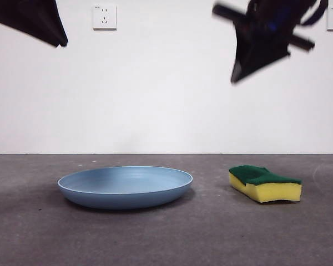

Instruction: Pick up the plate,pick up the cloth,clean the plate with the cloth

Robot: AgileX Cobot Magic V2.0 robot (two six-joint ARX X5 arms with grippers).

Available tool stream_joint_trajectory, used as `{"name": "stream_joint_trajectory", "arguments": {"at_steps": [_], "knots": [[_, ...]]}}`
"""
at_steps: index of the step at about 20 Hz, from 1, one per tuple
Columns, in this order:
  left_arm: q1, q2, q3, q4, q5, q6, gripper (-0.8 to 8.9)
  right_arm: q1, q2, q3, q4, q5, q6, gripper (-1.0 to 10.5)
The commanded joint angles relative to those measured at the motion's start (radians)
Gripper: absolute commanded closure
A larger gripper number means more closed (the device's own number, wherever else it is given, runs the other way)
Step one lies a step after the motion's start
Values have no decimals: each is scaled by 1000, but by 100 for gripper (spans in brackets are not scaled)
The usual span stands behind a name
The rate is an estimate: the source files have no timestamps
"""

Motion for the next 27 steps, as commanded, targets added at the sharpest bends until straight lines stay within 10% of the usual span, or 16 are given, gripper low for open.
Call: {"name": "stream_joint_trajectory", "arguments": {"at_steps": [1,12,27], "knots": [[-1,-77,-91,98,-6,3,822,7,-83,-48,28,-1,-22,956],[21,-469,-721,595,-64,-268,822,21,-536,-627,347,7,41,957],[22,-490,-720,436,-66,-219,814,17,-541,-628,322,6,60,946]]}}
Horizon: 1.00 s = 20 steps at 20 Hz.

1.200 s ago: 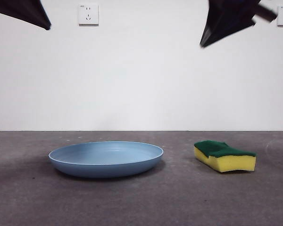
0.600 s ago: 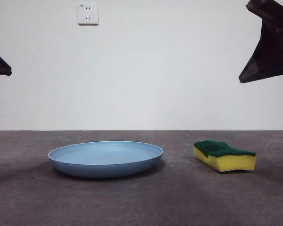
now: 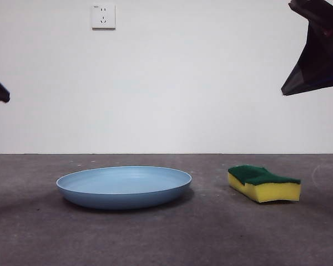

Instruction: Pick up the plate,pick up the cloth,clean the plate with the cloth

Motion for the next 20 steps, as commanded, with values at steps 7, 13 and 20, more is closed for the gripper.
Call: {"name": "stream_joint_trajectory", "arguments": {"at_steps": [7,13,20], "knots": [[124,-394,-2,-148,31,247,814,0,-2,-1,8,3,10,946],[281,-530,-68,-216,60,267,814,0,-2,-1,8,3,10,946],[310,-593,-240,-191,60,237,814,0,-2,-1,8,3,10,946]]}}
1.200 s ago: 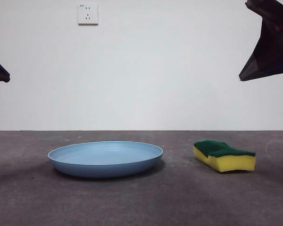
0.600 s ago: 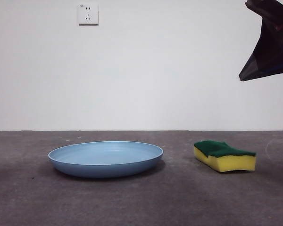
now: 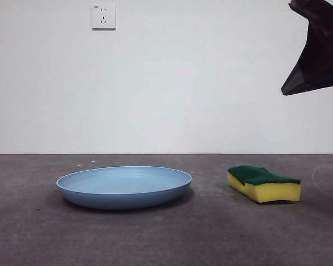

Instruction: Pick up the plate,pick up the cloth,clean the plate with the cloth

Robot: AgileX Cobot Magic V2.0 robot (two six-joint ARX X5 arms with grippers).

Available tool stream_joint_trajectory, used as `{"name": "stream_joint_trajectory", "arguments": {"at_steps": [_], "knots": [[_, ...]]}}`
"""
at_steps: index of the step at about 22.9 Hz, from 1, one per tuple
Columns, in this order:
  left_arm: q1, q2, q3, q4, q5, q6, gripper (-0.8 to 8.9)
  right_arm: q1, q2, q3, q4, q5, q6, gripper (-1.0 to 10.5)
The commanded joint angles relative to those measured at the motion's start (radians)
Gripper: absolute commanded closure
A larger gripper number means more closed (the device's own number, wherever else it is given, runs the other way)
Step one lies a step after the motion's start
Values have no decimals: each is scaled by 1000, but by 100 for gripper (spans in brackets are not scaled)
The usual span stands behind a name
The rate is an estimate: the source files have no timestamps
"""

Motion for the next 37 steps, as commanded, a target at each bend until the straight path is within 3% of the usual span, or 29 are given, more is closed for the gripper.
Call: {"name": "stream_joint_trajectory", "arguments": {"at_steps": [1,22,23,25,28,37], "knots": [[4,-16,-29,-10,-2,-15,814,0,-1,-1,7,3,10,946],[4,-15,-29,-52,-2,-14,814,0,-1,-1,6,3,9,946],[4,-15,-29,-52,-2,-14,814,0,-4,-1,5,3,-5,946],[4,-15,-29,-51,-2,-14,814,-14,-46,-1,2,4,-103,946],[4,-15,-29,-51,-1,-14,814,-77,-126,-8,1,3,-214,946],[4,-15,-29,-52,-2,-14,814,-387,-605,-244,5,-2,-209,946]]}}
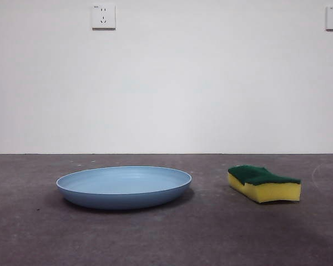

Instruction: Pick up the plate,pick up the cloth,clean the plate with the cloth

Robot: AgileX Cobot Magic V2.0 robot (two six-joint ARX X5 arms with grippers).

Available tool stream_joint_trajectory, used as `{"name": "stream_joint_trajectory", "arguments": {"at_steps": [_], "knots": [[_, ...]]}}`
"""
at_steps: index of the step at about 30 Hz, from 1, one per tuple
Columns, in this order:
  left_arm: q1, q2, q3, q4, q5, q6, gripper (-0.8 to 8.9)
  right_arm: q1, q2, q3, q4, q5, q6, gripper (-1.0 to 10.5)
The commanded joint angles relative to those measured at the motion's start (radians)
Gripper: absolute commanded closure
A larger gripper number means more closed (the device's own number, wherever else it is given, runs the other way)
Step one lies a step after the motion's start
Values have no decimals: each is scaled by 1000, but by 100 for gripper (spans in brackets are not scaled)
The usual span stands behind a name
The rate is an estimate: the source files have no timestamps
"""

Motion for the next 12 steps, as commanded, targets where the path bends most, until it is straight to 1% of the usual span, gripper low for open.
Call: {"name": "stream_joint_trajectory", "arguments": {"at_steps": [1,6,12], "knots": [[3,-2,-14,6,-2,-6,814,-42,-96,-72,5,-1,11,946],[3,-2,-14,6,-2,-6,814,-69,-202,-166,5,-1,57,946],[3,-2,-14,6,-2,-6,814,-70,-261,-257,5,-2,115,946]]}}
